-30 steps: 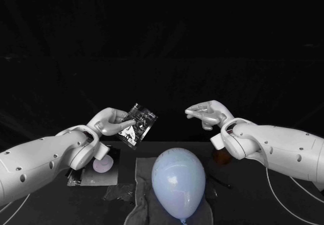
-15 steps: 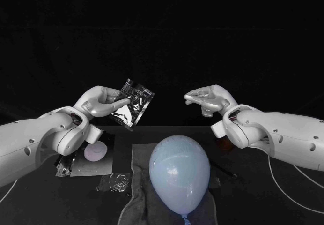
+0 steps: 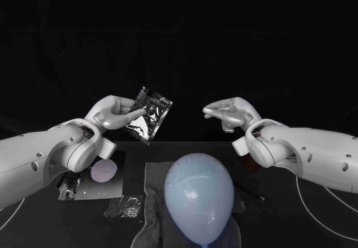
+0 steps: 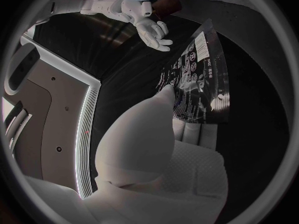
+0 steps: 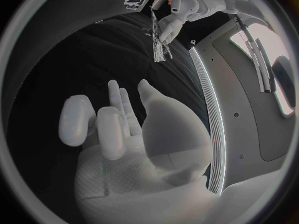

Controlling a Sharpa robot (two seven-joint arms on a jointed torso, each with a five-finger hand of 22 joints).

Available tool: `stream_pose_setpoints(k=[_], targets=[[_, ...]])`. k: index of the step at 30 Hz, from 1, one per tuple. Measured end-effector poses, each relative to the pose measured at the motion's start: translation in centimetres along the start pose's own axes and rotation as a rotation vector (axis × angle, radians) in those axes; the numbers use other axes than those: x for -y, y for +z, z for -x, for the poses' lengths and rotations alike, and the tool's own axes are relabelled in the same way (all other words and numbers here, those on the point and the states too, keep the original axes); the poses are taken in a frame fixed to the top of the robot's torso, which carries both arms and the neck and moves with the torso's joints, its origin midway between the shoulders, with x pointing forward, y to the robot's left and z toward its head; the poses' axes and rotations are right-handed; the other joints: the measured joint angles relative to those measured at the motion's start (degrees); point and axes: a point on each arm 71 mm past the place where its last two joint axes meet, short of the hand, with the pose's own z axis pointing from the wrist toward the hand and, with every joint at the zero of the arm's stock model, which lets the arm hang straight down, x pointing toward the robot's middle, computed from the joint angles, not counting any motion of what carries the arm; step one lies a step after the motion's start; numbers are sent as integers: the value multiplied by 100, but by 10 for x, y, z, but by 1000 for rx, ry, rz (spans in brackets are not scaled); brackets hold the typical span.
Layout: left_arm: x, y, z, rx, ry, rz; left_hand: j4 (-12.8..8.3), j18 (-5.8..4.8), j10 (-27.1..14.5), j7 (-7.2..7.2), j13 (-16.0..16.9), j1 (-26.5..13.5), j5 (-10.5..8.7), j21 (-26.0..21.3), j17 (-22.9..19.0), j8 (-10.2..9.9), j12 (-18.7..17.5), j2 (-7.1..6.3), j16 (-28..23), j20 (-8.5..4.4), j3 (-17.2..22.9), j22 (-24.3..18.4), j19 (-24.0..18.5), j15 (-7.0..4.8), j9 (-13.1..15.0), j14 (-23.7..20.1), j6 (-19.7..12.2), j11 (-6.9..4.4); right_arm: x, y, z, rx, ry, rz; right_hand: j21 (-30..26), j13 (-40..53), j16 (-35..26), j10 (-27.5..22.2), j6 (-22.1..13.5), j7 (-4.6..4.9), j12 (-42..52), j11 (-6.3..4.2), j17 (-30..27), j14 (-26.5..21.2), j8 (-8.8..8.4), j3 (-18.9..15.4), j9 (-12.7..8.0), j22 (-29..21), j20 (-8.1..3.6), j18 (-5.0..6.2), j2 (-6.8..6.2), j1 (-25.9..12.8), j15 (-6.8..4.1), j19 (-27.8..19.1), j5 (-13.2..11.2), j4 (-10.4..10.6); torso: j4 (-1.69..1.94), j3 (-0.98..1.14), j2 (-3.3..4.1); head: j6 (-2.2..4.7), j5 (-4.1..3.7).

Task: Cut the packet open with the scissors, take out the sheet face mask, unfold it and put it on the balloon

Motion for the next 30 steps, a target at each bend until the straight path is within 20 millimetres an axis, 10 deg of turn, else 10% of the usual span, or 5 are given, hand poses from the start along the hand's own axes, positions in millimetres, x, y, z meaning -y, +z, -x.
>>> stream_pose_setpoints(k=[21, 30], targets=[[-100, -3, -54, -17, -101, 183, -6, -2, 0, 3, 0, -68, -21, -1, 14, 23, 0, -68, 0, 18, 70, 6, -17, 1, 0, -1, 1, 0, 75, -7, -44, -39, 32, -162, -1, 0, 19, 1, 23, 5, 0, 1, 16, 0, -22, 0, -8, 3, 0, 0, 31, 30, 0, 0, 0, 0, 93, -50, -1061, 462, -11], [-111, -10, -50, -4, -123, 202, -6, -2, 0, 21, 0, -68, 0, -1, 13, 25, 0, -83, 0, 18, 70, 6, -17, 2, 0, -1, 18, 0, 91, -15, -47, -46, 43, -199, -1, 0, 13, 1, 23, 4, 0, 1, 15, -1, -22, 0, -8, 3, 0, -1, 20, 41, 0, 0, 0, 0, 118, -50, -1251, 403, 19]])
